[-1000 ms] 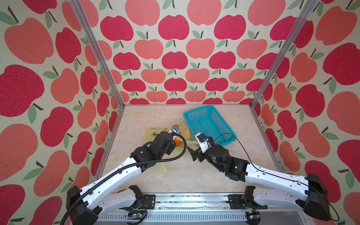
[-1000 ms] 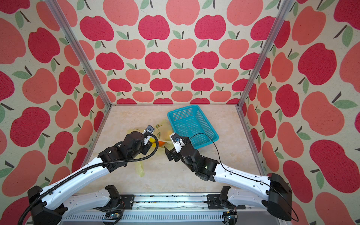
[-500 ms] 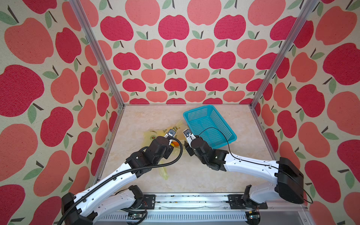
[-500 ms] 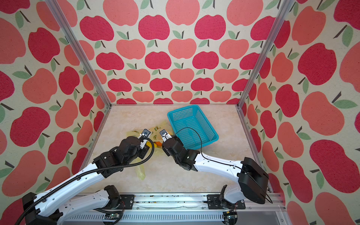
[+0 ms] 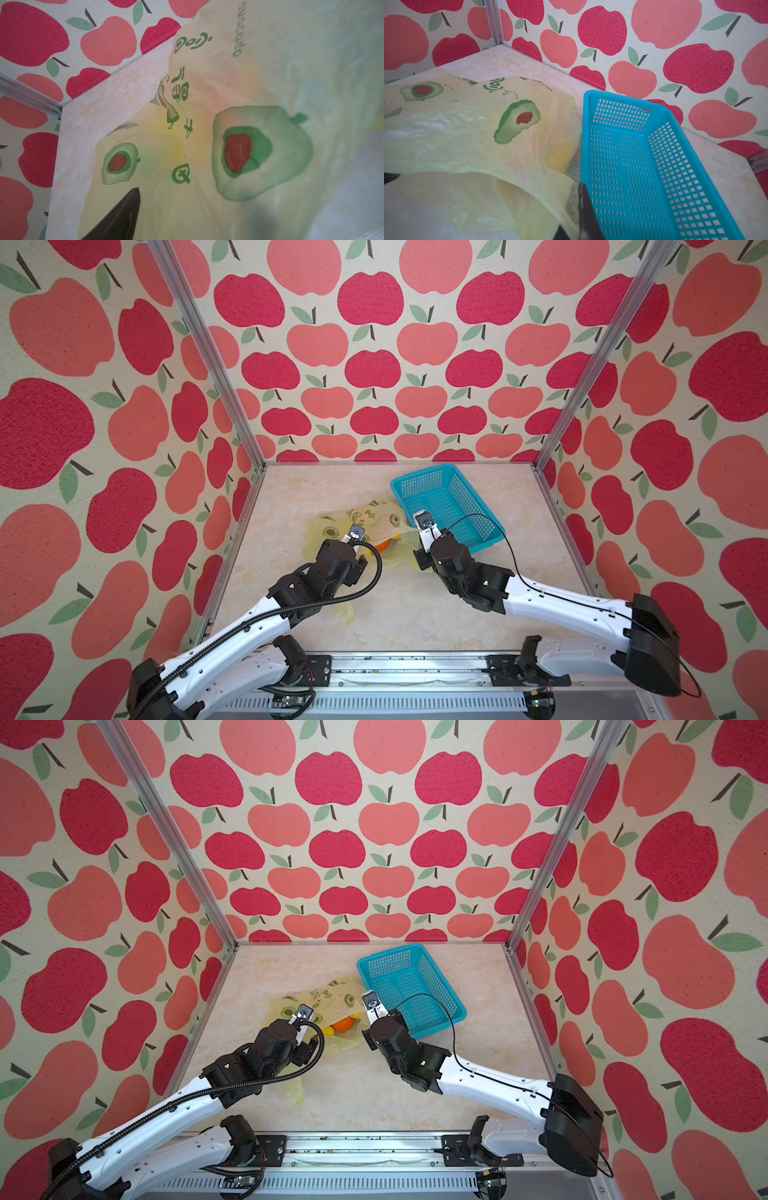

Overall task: Untie the knot of the plastic bag and take out the fruit
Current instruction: Pick up the plastic bag from the center of the table.

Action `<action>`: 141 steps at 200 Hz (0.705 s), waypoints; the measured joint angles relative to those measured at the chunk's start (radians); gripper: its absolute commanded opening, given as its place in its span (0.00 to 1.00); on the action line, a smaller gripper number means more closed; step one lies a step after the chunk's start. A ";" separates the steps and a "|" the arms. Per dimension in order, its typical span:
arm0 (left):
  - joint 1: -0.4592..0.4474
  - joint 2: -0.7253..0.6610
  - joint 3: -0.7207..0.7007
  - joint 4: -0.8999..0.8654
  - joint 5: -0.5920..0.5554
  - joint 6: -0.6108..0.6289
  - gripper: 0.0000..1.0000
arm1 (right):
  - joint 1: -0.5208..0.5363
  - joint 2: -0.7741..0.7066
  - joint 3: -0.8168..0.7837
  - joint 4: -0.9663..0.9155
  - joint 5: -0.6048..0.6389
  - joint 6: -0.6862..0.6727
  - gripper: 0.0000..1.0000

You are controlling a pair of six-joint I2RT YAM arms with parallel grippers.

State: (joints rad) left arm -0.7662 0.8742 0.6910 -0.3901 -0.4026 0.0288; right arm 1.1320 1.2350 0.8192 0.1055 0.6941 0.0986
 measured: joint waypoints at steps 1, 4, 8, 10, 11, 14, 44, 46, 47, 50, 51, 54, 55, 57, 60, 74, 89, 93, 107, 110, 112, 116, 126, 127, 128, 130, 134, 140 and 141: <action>0.003 0.000 -0.001 0.001 0.001 0.002 0.34 | 0.000 -0.001 -0.001 0.000 0.000 0.000 0.00; 0.017 0.003 -0.002 0.008 0.002 -0.001 0.24 | 0.000 -0.003 -0.004 0.002 0.001 0.000 0.00; 0.045 0.007 -0.004 0.021 0.023 0.000 0.12 | 0.000 -0.006 -0.009 0.006 0.001 0.000 0.00; 0.060 0.011 -0.005 0.029 0.028 -0.003 0.08 | 0.000 -0.006 -0.010 0.009 0.001 0.000 0.00; 0.065 0.013 -0.005 0.031 0.031 -0.004 0.06 | 0.000 -0.006 -0.011 0.009 0.001 0.000 0.00; 0.086 0.018 -0.005 0.041 0.051 -0.003 0.01 | 0.000 -0.006 -0.013 0.012 0.000 0.000 0.00; 0.354 0.131 0.055 0.117 0.256 -0.016 0.00 | -0.011 0.016 -0.012 0.052 -0.045 0.016 0.00; 0.369 0.143 0.066 0.118 0.270 -0.016 0.00 | -0.013 0.018 -0.011 0.054 -0.049 0.017 0.00; 0.373 0.146 0.069 0.117 0.275 -0.016 0.00 | -0.015 0.020 -0.011 0.055 -0.052 0.018 0.00; 0.394 0.163 0.090 0.118 0.293 -0.016 0.00 | -0.019 0.026 -0.009 0.060 -0.057 0.021 0.00; 0.397 0.167 0.095 0.118 0.296 -0.016 0.00 | -0.020 0.027 -0.008 0.060 -0.058 0.022 0.00; 0.414 0.183 0.116 0.118 0.315 -0.016 0.00 | -0.025 0.033 -0.005 0.061 -0.064 0.025 0.00; 0.417 0.186 0.121 0.119 0.317 -0.016 0.00 | -0.027 0.036 -0.003 0.063 -0.066 0.026 0.00; 0.424 0.197 0.135 0.121 0.325 -0.015 0.00 | -0.029 0.040 -0.002 0.065 -0.068 0.027 0.00; 0.435 0.216 0.162 0.118 0.338 -0.013 0.00 | -0.035 0.046 0.003 0.066 -0.073 0.028 0.00; 0.459 0.285 0.279 0.116 0.372 -0.008 0.00 | -0.065 0.079 0.034 0.080 -0.087 0.035 0.00; 0.468 0.353 0.416 0.103 0.391 0.003 0.00 | -0.100 0.113 0.085 0.095 -0.098 0.037 0.00; 0.469 0.369 0.450 0.100 0.393 0.007 0.00 | -0.110 0.125 0.103 0.100 -0.101 0.037 0.00; 0.474 0.408 0.547 0.089 0.393 0.018 0.00 | -0.142 0.169 0.169 0.111 -0.105 0.036 0.00; 0.475 0.414 0.563 0.087 0.392 0.022 0.00 | -0.148 0.178 0.184 0.112 -0.106 0.036 0.00; 0.476 0.418 0.575 0.085 0.392 0.024 0.00 | -0.153 0.186 0.195 0.111 -0.106 0.036 0.00; 0.478 0.423 0.592 0.080 0.392 0.026 0.00 | -0.161 0.201 0.216 0.111 -0.108 0.034 0.00; 0.481 0.431 0.632 0.070 0.388 0.040 0.00 | -0.182 0.237 0.266 0.109 -0.113 0.033 0.00; 0.481 0.432 0.634 0.069 0.388 0.041 0.00 | -0.185 0.241 0.273 0.107 -0.114 0.033 0.00; 0.482 0.432 0.638 0.069 0.388 0.041 0.00 | -0.186 0.243 0.276 0.107 -0.114 0.033 0.00; 0.483 0.433 0.644 0.068 0.388 0.041 0.00 | -0.190 0.251 0.285 0.106 -0.115 0.033 0.00; 0.483 0.433 0.653 0.064 0.388 0.045 0.00 | -0.198 0.264 0.304 0.104 -0.119 0.033 0.00; 0.483 0.433 0.667 0.058 0.389 0.050 0.00 | -0.208 0.280 0.325 0.103 -0.123 0.032 0.00; 0.482 0.433 0.668 0.057 0.389 0.050 0.00 | -0.209 0.281 0.327 0.103 -0.124 0.032 0.00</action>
State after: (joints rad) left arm -0.2840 1.3071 1.3590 -0.3328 -0.0139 0.0788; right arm 0.9234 1.5162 1.1461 0.2085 0.5705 0.1310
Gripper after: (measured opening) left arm 0.047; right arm 0.043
